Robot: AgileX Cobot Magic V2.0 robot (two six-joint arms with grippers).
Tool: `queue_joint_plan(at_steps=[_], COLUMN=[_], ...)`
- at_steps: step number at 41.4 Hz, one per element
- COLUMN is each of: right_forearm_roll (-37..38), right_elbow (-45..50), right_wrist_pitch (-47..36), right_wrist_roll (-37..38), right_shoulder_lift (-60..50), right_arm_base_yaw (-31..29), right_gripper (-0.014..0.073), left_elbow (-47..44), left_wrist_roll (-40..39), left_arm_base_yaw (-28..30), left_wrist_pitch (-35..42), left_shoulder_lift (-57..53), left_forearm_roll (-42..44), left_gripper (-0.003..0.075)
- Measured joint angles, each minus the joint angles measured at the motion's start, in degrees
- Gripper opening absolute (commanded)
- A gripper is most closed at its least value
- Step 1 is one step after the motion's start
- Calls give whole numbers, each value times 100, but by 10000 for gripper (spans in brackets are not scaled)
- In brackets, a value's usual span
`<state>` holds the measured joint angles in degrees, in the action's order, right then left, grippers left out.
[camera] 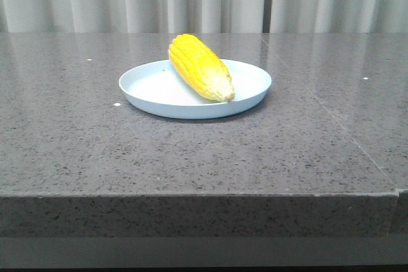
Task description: Place corn on plate with both arms
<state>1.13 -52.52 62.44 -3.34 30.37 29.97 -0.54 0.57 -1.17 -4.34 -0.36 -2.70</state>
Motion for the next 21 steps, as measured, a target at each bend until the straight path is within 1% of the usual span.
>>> queue_joint_plan(at_steps=[21], right_forearm_roll=[0], right_elbow=[0], right_wrist_pitch=[0], right_wrist_roll=[0], right_shoulder_lift=[0], right_arm_base_yaw=[0], right_gripper=[-66], left_elbow=[0], left_wrist_roll=[0], left_arm_base_yaw=[0], left_wrist_pitch=[50], left_shoulder_lift=[0], left_forearm_roll=[-12], left_gripper=[-20])
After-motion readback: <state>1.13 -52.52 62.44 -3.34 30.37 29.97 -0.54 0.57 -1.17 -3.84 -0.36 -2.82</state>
